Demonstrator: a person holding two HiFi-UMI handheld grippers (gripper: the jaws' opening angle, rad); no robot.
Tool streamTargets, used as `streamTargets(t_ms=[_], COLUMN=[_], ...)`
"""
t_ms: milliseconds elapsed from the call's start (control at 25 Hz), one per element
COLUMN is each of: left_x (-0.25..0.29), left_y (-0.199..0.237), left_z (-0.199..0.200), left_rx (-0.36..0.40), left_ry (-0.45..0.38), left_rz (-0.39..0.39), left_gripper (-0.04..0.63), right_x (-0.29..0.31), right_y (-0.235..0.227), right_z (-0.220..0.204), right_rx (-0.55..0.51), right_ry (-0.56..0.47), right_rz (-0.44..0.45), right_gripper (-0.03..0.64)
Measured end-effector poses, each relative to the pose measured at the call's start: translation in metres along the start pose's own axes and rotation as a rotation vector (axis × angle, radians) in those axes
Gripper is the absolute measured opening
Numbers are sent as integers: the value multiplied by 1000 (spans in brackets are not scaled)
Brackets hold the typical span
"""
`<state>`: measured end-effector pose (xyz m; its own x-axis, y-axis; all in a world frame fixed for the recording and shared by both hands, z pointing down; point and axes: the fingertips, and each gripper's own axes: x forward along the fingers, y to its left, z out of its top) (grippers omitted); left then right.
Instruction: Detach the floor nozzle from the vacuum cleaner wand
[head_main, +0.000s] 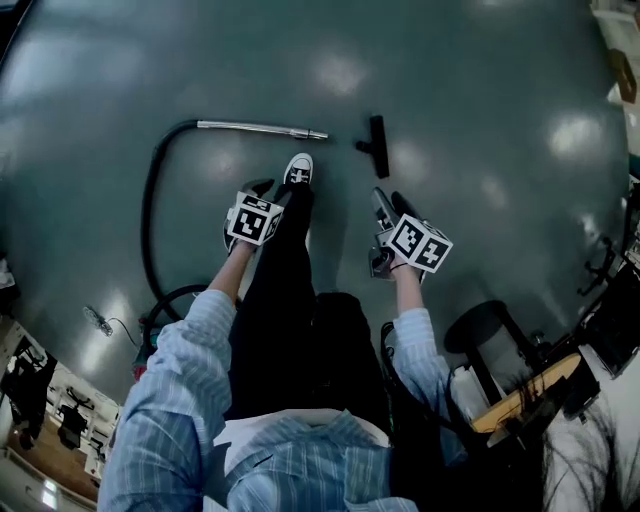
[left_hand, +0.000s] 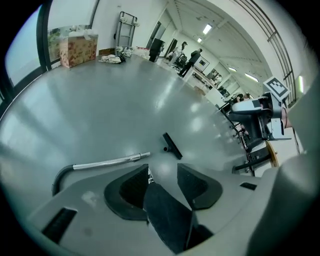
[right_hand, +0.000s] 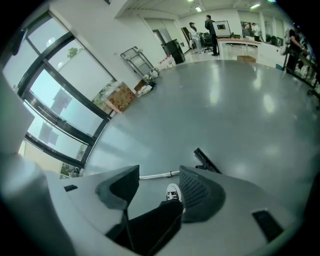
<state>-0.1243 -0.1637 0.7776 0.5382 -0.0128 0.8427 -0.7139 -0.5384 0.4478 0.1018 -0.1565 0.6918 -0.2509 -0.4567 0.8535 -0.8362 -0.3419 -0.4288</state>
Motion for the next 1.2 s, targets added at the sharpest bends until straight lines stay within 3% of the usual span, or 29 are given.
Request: streamTargets(t_ms=[160, 400, 760, 1200], left_x=[-18, -69, -110, -163], left_y=[-1, -50, -67, -111], left_z=[50, 105, 126, 122], left_rx=[-53, -18, -48, -87], left_ry=[-42, -81, -129, -314], left_rz=[-13, -108, -154, -119], left_gripper=[183, 182, 153, 84], right_x=[-12, -47, -54, -111], right_y=[19, 47, 112, 101], right_z=[22, 48, 97, 80], right_rx=[-6, -48, -123, -129], right_ry=[6, 20, -18, -8], right_rz=[12, 37, 109, 122], right_gripper=[256, 256, 256, 255])
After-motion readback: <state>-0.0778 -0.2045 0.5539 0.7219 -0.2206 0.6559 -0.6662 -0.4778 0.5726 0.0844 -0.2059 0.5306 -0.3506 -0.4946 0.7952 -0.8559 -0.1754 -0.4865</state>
